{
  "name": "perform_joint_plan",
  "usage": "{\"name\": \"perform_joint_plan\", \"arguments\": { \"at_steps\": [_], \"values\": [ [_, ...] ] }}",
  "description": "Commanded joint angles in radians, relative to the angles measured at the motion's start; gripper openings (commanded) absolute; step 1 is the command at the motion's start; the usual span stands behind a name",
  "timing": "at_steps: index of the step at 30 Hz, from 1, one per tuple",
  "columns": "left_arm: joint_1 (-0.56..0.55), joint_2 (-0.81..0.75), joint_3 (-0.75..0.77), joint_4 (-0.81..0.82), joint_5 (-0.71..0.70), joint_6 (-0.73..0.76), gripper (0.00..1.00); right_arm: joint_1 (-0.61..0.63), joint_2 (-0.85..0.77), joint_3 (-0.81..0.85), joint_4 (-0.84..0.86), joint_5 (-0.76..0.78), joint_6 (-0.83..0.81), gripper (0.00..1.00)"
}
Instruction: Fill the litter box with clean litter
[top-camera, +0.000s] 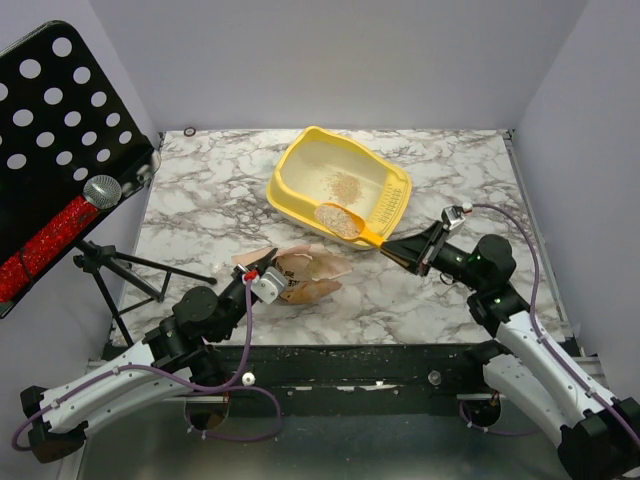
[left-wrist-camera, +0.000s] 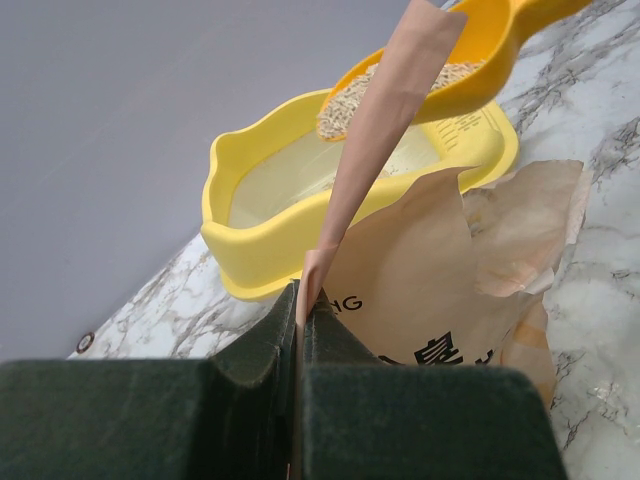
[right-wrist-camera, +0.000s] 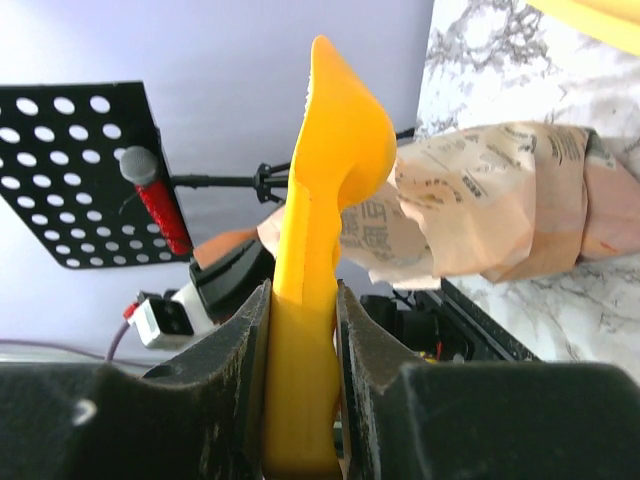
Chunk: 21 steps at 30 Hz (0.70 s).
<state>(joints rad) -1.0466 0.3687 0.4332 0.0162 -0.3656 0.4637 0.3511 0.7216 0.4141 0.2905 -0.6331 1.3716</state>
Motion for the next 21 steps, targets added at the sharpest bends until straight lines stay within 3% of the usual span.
{"name": "perform_joint_plan", "arguments": {
  "at_steps": [1, 13, 21],
  "values": [
    [-0.003, -0.024, 0.027, 0.203, 0.033, 0.001, 0.03, -0.008, 0.076, 0.083, 0.059, 0.110, 0.003, 0.00],
    [-0.003, -0.054, 0.038, 0.197, 0.034, -0.014, 0.02, -0.027, 0.482, 0.265, 0.151, 0.245, -0.112, 0.00],
    [-0.001, -0.010, 0.061, 0.188, -0.079, -0.020, 0.02, -0.032, 0.680, 0.487, -0.126, 0.355, -0.394, 0.00]
  ]
}}
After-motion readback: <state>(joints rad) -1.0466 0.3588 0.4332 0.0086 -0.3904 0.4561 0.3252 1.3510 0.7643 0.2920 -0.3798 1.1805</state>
